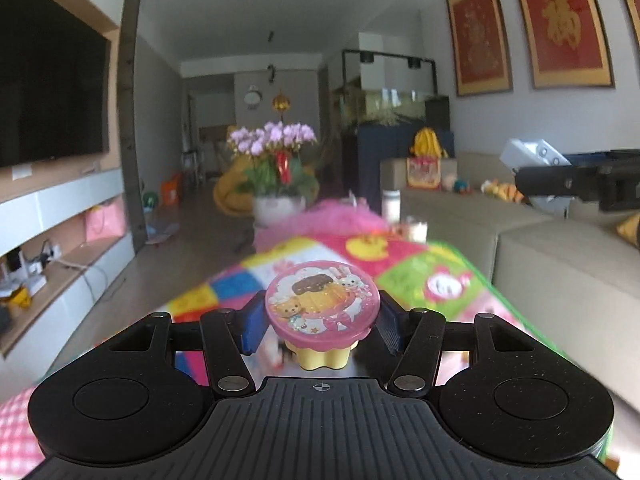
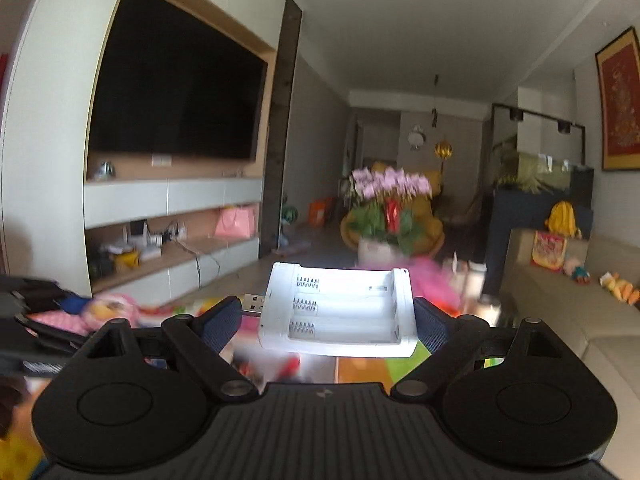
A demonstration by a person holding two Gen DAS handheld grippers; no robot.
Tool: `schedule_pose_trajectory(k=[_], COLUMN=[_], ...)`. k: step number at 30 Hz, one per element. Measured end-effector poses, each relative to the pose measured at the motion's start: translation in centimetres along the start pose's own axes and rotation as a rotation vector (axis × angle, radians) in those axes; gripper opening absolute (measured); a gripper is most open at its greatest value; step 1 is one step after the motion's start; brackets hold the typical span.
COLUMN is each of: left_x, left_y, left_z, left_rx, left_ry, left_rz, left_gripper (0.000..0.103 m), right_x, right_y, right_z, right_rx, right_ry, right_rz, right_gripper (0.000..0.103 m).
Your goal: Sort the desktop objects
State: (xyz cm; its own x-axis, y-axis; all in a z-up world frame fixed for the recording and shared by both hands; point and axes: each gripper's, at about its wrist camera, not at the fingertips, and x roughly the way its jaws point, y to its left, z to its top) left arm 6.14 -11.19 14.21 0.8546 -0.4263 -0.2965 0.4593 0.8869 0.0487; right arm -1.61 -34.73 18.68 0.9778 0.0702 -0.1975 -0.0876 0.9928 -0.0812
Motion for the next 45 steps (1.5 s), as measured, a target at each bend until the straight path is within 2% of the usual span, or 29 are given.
schedule_pose_trajectory(k=[1, 2, 4, 8, 9, 11, 14, 18, 23, 28, 31, 34, 37, 40, 41, 43, 45], left_x=[1.3, 2.3, 3.6, 2.5, 1.9, 0.5, -0.7, -0.8, -1.1, -1.5, -1.9, -1.6, -1.9, -2.1, -2.1, -2.2, -2.5], left_y=[0.2, 0.6, 1.9, 4.5, 4.9, 5.7, 6.7, 8.6, 10.5, 12.3, 13.2, 13.3, 13.3, 13.4, 13.5, 13.8, 14.0], left_z=[0.5, 0.8, 0.6, -2.9, -4.2, -7.1, -11.1, -13.9, -14.8, -14.7, -15.1, -15.5, -15.6, -15.6, -15.6, -15.6, -15.5], left_rx=[-0.011, -0.025, -0.066, -0.131, -0.124, -0.101, -0.113, -0.209, -0.273, -0.319, -0.344, -0.333, -0.336, -0.344, -0.35, -0.365, -0.372], left_ry=[0.0, 0.01, 0.026, 0.07, 0.083, 0.113, 0.183, 0.242, 0.208, 0.179, 0.196, 0.23, 0.227, 0.229, 0.231, 0.24, 0.243], left_rz=[-0.001, -0.003, 0.015, 0.053, 0.07, 0.117, 0.15, 0.152, 0.254, 0.355, 0.365, 0.351, 0.331, 0.317, 0.315, 0.314, 0.31], left_gripper=[0.066, 0.084, 0.096, 0.097, 0.097, 0.099, 0.1, 0.1, 0.1, 0.101, 0.101, 0.102, 0.102, 0.102, 0.102, 0.102, 0.102], right_x=[1.0, 2.0, 4.5, 11.0, 12.7, 15.2, 17.2, 18.2, 18.1, 19.2, 21.6, 24.7, 27.9, 30.4, 31.4, 32.5, 32.2], right_y=[0.0, 0.1, 0.5, 2.3, 2.9, 4.0, 4.7, 5.5, 8.1, 13.4, 17.7, 22.1, 25.3, 27.6, 28.0, 28.4, 28.2], right_z=[1.1, 2.0, 3.5, 4.7, 4.5, 3.8, 2.4, 1.0, 0.0, -0.9, -2.0, -3.4, -5.2, -6.4, -7.0, -7.9, -8.5], right_rx=[0.004, 0.01, 0.035, 0.06, 0.063, 0.069, 0.093, 0.085, 0.02, -0.034, -0.005, 0.033, 0.09, 0.053, 0.043, 0.042, 0.045], right_ry=[-0.008, -0.012, -0.006, 0.07, 0.095, 0.148, 0.199, 0.243, 0.283, 0.377, 0.482, 0.599, 0.679, 0.681, 0.706, 0.779, 0.807], right_rz=[0.01, 0.022, 0.047, 0.139, 0.144, 0.136, 0.143, 0.123, 0.145, 0.276, 0.376, 0.435, 0.414, 0.345, 0.353, 0.393, 0.425], right_gripper=[0.091, 0.091, 0.091, 0.095, 0.099, 0.099, 0.1, 0.103, 0.103, 0.103, 0.103, 0.103, 0.103, 0.102, 0.1, 0.087, 0.08])
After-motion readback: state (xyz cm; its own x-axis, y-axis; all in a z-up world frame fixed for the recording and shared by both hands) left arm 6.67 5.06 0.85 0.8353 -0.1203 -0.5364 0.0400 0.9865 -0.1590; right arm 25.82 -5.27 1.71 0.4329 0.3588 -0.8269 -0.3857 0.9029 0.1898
